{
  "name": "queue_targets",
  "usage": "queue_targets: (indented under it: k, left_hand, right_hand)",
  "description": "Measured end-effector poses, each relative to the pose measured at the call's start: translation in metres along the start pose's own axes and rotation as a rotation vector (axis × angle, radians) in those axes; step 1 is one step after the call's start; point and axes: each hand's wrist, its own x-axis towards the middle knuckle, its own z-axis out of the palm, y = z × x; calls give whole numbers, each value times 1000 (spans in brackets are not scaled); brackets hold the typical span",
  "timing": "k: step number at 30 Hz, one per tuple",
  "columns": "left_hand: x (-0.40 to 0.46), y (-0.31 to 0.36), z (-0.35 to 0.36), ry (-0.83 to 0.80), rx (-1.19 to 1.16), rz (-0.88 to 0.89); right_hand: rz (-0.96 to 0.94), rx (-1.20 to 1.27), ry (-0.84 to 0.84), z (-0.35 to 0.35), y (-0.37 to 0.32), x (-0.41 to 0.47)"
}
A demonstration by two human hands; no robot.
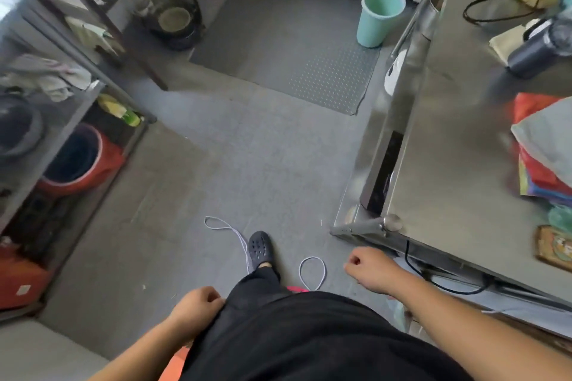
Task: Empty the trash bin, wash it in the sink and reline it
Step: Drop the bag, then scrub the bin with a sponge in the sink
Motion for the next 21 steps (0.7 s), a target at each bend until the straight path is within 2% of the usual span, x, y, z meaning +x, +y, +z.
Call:
queue_targets:
  k: [5, 11, 17, 21]
  left_hand:
    - [44, -17, -97, 35, -48, 8]
    - [95, -11, -205, 136, -24, -30]
    - [136, 56, -254, 139, -21, 21]
    - [161, 120, -269, 65, 58, 74]
  right_hand:
    - [19, 49, 43, -27, -65, 44]
    - [107, 176, 96, -51, -84, 69]
    - [205, 156, 34, -61, -71, 93]
    - [238, 208, -13, -92, -78, 136]
